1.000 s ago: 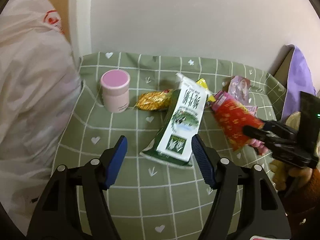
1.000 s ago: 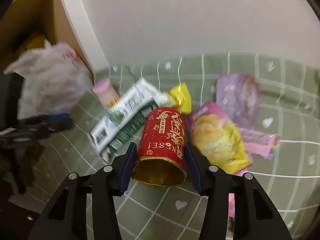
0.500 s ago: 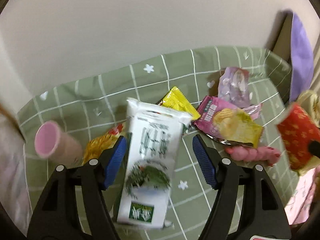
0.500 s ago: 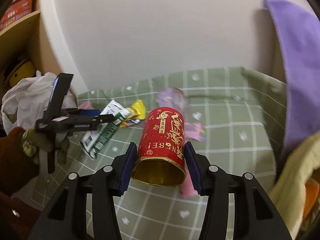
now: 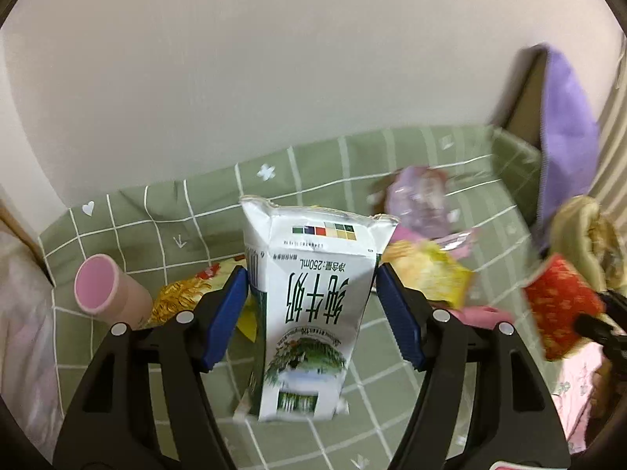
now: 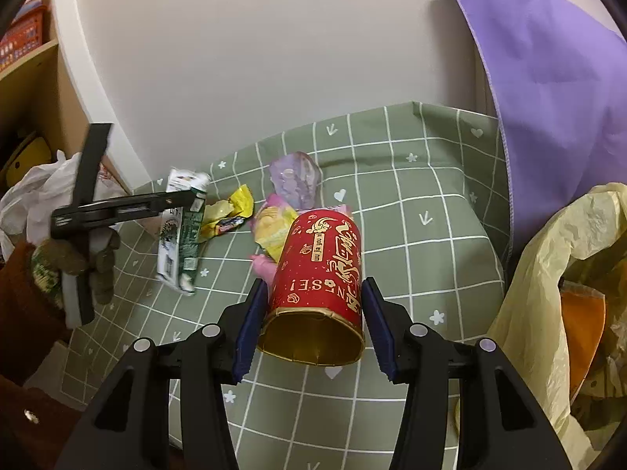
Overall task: Collect trash
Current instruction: 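Grasp the white milk carton with the left tool while the right tool grasps the red can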
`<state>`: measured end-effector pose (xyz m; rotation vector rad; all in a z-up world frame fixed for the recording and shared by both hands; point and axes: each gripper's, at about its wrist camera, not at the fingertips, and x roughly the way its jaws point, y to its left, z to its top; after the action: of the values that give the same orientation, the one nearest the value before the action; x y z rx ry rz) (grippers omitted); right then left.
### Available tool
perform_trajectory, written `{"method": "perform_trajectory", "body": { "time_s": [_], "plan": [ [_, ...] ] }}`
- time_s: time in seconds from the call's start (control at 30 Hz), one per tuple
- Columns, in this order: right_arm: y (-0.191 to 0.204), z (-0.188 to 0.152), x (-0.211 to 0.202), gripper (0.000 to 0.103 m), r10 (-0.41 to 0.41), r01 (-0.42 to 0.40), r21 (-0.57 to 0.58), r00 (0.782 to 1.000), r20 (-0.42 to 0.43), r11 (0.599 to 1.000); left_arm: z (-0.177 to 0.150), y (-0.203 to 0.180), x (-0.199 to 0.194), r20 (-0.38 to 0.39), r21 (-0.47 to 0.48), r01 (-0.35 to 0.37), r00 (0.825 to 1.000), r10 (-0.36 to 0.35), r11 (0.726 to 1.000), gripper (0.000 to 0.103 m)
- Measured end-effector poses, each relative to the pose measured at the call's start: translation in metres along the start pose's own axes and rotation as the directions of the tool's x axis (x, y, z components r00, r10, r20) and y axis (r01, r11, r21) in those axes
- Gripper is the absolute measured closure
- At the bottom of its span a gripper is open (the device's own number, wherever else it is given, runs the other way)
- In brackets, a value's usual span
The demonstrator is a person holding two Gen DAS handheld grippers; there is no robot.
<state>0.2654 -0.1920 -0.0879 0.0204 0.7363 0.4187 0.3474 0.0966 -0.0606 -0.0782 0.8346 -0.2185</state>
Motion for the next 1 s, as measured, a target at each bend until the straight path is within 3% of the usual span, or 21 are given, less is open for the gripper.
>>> {"method": "perform_trajectory", "body": {
  "time_s": [0.13, 0.2, 0.37, 0.53, 0.83, 0.93, 1.0],
  "plan": [
    [0.012, -0.002, 0.000, 0.056, 0.014, -0.015, -0.035, 1.000, -0.005, 0.999, -0.011, -0.009, -0.016, 0.008, 0.034, 0.051, 0.999, -0.051, 0.998, 0.039],
    [0.017, -0.002, 0.001, 0.056, 0.018, -0.019, -0.052, 1.000, -0.014, 0.998, -0.020, -0.009, -0.013, -0.003, 0.051, 0.038, 0.999, -0.038, 0.998, 0.039],
    [0.021, -0.002, -0.004, 0.056, 0.009, -0.011, -0.060, 1.000, -0.029, 0.998, -0.025, -0.007, 0.021, -0.087, -0.001, 0.084, 0.993, -0.084, 0.996, 0.039],
    [0.014, -0.007, -0.012, 0.056, -0.025, 0.023, -0.039, 0.998, -0.049, 0.999, -0.028, -0.016, 0.059, -0.187, 0.058, 0.041, 0.982, -0.029, 0.997, 0.039],
    [-0.007, -0.023, -0.020, 0.056, -0.075, 0.081, 0.062, 0.993, -0.088, 0.995, -0.014, -0.015, 0.100, -0.290, 0.037, 0.004, 0.957, 0.007, 0.999, 0.039],
    [-0.003, -0.023, -0.022, 0.056, -0.084, 0.088, 0.049, 0.993, -0.086, 0.995, -0.010, -0.015, 0.090, -0.256, 0.024, 0.000, 0.967, 0.006, 1.000, 0.042],
    [-0.001, -0.023, -0.025, 0.056, -0.092, 0.095, 0.026, 0.993, -0.078, 0.995, -0.007, -0.015, 0.068, -0.192, -0.015, 0.044, 0.980, -0.046, 0.999, 0.043]
  ]
}}
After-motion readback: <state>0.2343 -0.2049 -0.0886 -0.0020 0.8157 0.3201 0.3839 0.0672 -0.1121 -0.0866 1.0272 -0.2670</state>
